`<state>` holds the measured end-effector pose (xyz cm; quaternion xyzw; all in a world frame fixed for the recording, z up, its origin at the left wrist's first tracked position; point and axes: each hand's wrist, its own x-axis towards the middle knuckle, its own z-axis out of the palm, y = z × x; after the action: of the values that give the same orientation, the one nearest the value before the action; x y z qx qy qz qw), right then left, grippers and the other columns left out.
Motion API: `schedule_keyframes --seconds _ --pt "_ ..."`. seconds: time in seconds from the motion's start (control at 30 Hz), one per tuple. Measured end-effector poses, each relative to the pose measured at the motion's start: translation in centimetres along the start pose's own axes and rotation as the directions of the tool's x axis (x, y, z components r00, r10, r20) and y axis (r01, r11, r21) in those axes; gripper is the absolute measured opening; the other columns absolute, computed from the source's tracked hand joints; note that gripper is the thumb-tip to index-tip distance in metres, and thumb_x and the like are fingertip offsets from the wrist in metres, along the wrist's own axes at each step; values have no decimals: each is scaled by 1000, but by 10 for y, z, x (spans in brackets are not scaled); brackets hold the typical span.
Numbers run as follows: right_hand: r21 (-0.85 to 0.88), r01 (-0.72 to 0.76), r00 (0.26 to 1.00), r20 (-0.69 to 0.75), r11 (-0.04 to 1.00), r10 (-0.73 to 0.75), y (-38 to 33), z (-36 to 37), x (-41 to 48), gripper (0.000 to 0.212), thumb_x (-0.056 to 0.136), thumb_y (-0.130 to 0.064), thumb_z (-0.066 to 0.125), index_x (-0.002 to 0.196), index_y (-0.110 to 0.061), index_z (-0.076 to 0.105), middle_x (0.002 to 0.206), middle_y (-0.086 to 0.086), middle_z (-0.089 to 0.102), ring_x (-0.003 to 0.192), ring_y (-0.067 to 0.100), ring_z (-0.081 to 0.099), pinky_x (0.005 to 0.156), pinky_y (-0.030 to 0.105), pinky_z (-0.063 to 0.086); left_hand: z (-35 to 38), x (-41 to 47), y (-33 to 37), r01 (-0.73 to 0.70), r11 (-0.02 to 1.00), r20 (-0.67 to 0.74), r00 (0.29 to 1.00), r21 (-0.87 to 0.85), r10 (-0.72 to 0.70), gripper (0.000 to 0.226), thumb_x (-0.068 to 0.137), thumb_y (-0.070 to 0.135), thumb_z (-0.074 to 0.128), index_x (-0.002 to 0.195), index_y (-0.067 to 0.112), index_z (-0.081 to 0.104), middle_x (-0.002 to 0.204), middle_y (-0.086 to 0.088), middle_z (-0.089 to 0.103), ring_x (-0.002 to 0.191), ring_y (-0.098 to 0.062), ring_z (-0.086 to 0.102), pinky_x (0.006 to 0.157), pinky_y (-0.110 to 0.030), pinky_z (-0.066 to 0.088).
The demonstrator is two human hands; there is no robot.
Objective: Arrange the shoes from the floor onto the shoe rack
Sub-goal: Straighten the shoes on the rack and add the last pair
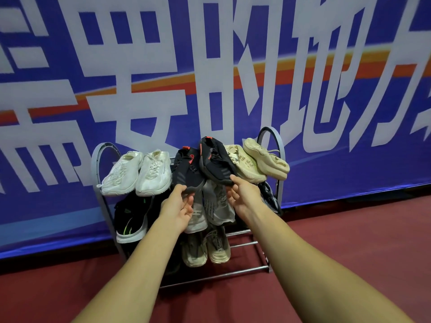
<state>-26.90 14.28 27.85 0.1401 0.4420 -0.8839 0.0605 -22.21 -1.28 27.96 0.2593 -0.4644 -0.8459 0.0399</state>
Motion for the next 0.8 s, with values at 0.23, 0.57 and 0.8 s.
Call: schedule_keyframes --seconds 0.23,0.57,0.8 --pt "37 -21 1000 5 999 20 6 6 3 9 93 -15 68 94 -7 65 78 8 68 56 12 61 57 23 48 6 5 -3 -44 989 -5 999 -142 44 6 90 15 60 84 14 61 83 -3 63 67 -9 58 50 -19 38" --pt "-92 3 1000 14 996 -2 1 -5 -9 24 90 -27 72 101 -7 69 95 10 72 73 14 66 61 23 45 12 -5 -11 -38 999 71 997 -19 39 27 87 39 69 98 14 65 91 0 67 76 -12 59 60 -24 38" --pt "-129 10 999 -52 992 -17 -18 -31 -22 30 91 -32 68 105 -6 66 102 9 72 92 17 71 59 21 45 30 -19 -25 -22 994 189 982 106 2 36 88 38 69 114 14 65 98 2 67 78 -10 60 60 -23 39"
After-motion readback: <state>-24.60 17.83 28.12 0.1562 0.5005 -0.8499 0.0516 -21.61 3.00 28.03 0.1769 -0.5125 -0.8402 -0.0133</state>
